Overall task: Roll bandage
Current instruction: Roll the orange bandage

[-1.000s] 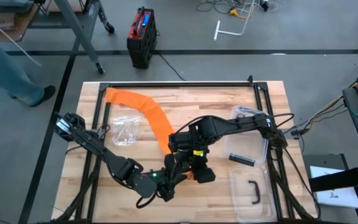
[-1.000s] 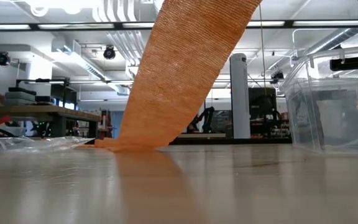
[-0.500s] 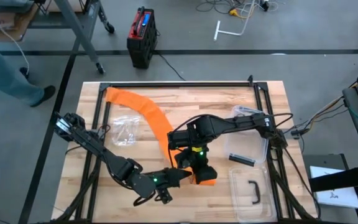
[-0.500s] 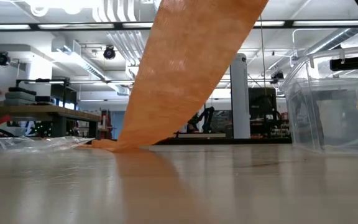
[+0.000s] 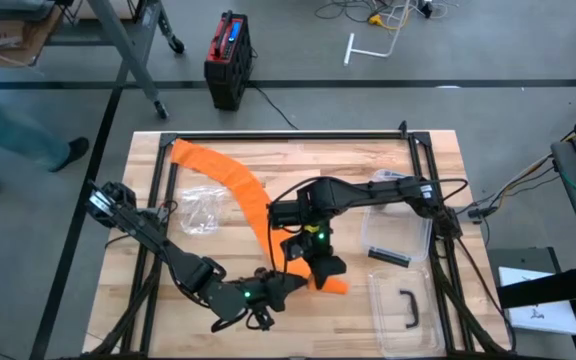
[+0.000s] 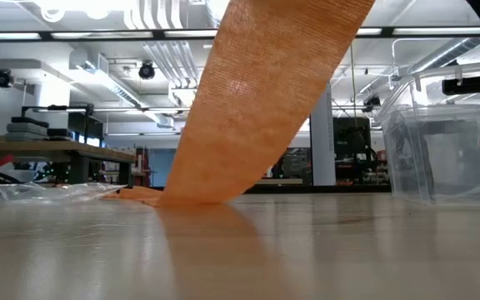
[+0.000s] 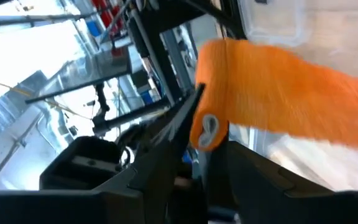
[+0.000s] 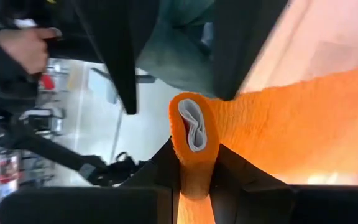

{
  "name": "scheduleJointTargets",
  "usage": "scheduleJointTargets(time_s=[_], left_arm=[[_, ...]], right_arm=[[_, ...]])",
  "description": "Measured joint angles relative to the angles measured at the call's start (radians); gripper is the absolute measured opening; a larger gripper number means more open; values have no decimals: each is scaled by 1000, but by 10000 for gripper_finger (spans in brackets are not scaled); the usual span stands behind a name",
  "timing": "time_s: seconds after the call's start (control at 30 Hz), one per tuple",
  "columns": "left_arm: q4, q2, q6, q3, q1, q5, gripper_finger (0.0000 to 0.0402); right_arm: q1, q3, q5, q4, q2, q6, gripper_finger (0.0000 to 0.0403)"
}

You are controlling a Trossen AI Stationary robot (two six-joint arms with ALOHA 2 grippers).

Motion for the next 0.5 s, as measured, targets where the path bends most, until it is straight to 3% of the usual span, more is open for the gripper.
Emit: scheduleJointTargets(time_s=[0.23, 0.5], left_arm=[[-1, -3, 5, 0, -1, 26, 145], [68, -11, -10, 0, -33, -57, 126]], right_arm=[[-25, -24, -68, -10, -1, -42, 46], [-61, -24, -71, -36, -3, -57, 49]])
